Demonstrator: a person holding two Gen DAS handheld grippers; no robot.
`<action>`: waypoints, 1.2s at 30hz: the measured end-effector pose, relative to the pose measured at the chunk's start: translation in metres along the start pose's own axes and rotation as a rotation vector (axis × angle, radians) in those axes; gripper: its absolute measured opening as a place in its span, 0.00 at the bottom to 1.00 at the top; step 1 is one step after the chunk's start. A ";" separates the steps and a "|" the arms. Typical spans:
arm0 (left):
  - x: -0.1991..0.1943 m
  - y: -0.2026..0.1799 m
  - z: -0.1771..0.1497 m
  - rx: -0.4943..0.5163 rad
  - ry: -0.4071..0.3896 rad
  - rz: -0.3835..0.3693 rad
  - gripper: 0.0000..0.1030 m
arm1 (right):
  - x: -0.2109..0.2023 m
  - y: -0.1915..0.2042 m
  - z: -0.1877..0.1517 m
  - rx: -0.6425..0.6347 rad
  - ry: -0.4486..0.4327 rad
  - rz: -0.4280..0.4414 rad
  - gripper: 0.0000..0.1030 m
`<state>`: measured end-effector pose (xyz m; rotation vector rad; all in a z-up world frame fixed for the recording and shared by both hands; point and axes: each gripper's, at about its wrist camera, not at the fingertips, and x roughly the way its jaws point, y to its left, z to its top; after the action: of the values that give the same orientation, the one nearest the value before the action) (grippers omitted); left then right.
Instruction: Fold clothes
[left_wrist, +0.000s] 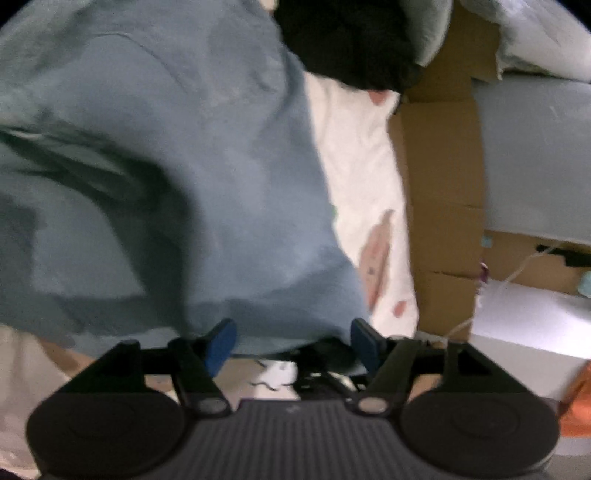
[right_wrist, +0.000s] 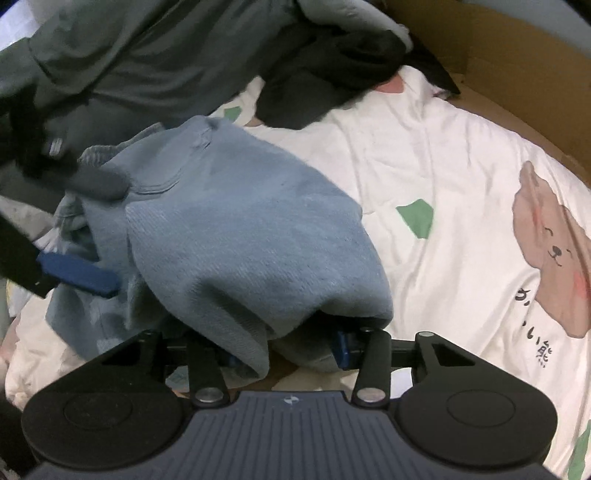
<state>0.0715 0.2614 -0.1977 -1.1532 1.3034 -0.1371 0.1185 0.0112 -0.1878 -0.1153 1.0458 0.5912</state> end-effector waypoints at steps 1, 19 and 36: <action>-0.002 0.005 0.000 -0.012 -0.004 0.008 0.69 | 0.000 -0.001 -0.002 0.000 0.001 -0.004 0.46; 0.001 0.090 -0.008 -0.127 -0.097 0.272 0.84 | -0.035 -0.009 -0.013 0.054 0.012 0.009 0.06; 0.039 0.066 -0.041 -0.075 -0.089 0.034 0.13 | -0.047 -0.016 -0.006 0.138 -0.015 -0.007 0.03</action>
<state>0.0191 0.2441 -0.2645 -1.1871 1.2576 -0.0122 0.1049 -0.0231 -0.1540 0.0062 1.0682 0.5109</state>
